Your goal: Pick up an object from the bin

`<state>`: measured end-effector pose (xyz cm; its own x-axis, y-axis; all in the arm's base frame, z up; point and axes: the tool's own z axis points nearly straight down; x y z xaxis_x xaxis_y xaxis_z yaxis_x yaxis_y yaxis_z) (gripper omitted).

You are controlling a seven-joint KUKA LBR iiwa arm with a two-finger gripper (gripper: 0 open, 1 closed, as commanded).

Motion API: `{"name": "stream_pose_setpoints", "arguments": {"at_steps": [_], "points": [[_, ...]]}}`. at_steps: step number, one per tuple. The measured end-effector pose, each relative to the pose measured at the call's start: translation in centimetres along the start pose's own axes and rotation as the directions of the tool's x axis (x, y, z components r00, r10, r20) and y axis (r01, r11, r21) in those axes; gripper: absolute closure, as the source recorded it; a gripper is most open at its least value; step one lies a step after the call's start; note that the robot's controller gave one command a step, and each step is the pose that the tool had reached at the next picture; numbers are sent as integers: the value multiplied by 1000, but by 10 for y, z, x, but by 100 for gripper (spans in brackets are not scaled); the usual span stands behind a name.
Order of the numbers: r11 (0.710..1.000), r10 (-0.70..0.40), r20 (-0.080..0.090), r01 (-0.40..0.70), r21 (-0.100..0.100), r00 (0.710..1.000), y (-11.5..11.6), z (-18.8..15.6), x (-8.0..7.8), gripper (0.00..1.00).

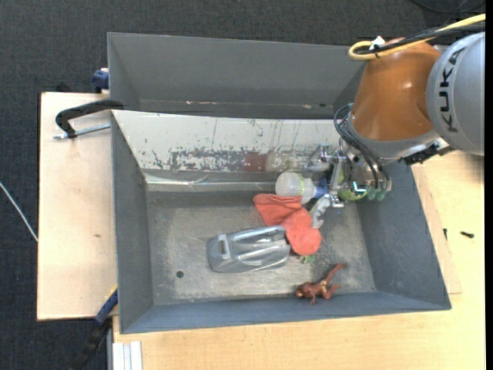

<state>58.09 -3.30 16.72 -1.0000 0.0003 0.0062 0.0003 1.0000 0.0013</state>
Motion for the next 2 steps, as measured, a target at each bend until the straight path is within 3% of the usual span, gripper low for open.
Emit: {"name": "stream_pose_setpoints", "arguments": {"at_steps": [1,2], "points": [[1000,-1,8,1,1,1000,0,-4,-2,0],[997,-73,15,73,1,997,-8,21,26,0]]}}
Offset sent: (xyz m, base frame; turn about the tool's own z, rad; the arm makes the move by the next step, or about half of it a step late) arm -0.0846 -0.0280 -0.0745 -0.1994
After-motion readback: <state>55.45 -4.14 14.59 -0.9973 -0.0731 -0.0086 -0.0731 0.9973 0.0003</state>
